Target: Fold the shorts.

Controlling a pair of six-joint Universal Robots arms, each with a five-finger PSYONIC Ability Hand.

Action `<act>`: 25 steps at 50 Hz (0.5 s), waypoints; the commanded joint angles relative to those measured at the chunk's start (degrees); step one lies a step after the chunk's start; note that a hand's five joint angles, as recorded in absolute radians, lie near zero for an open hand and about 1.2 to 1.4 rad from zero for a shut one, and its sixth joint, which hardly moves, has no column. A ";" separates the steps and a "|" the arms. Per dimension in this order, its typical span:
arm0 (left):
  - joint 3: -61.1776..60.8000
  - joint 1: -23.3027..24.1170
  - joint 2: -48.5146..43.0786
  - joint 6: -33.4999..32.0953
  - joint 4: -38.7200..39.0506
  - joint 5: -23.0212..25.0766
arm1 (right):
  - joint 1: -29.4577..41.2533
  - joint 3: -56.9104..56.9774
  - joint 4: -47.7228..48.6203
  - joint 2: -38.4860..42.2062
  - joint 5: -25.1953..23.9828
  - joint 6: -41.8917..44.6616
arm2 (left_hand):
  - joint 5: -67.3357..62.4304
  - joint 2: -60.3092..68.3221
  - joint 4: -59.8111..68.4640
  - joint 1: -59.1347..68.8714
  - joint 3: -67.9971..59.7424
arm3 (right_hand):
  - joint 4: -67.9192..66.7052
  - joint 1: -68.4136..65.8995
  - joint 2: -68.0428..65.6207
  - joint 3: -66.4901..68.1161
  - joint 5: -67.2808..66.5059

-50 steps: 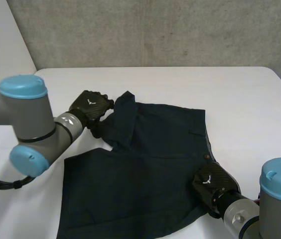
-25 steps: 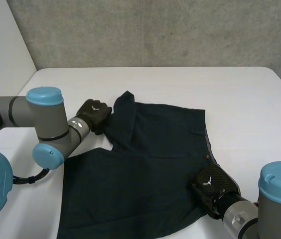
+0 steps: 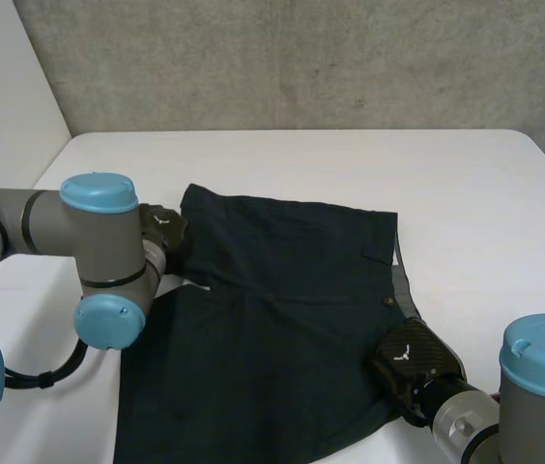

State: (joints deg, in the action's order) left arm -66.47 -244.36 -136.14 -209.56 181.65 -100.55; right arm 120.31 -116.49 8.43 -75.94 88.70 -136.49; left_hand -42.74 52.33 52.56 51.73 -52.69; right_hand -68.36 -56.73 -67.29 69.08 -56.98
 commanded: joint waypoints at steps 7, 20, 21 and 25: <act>-2.25 1.00 5.26 0.38 -1.21 -5.01 | -0.08 -0.06 0.79 -0.09 -0.02 -1.14 | 37.14 -36.73 -36.96 -36.13 37.09 | -11.64 -23.27 -12.71 10.92 -13.02; -20.26 4.77 28.37 9.68 -6.29 3.43 | -3.06 1.88 0.80 -0.26 -0.90 -12.47 | 26.89 -26.48 -26.71 -25.88 26.85 | -11.64 -23.27 -12.71 10.92 -13.02; -21.49 5.21 29.78 10.65 -7.43 3.96 | -3.32 2.14 0.79 -0.26 -1.42 -14.57 | 26.38 -25.97 -26.20 -25.38 26.34 | -11.64 -23.27 -12.71 10.92 -13.02; -27.29 6.53 35.41 14.78 -13.24 4.93 | -4.29 2.84 0.79 -0.26 -1.96 -19.32 | 25.37 -24.96 -25.19 -24.36 25.32 | -11.64 -23.27 -12.71 10.92 -13.02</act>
State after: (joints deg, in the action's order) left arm -85.50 -240.19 -109.27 -201.04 176.19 -98.00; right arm 117.49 -114.78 9.28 -76.19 87.93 -148.13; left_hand -11.76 21.55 21.58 21.53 -21.59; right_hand -68.36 -56.96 -67.29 69.07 -56.98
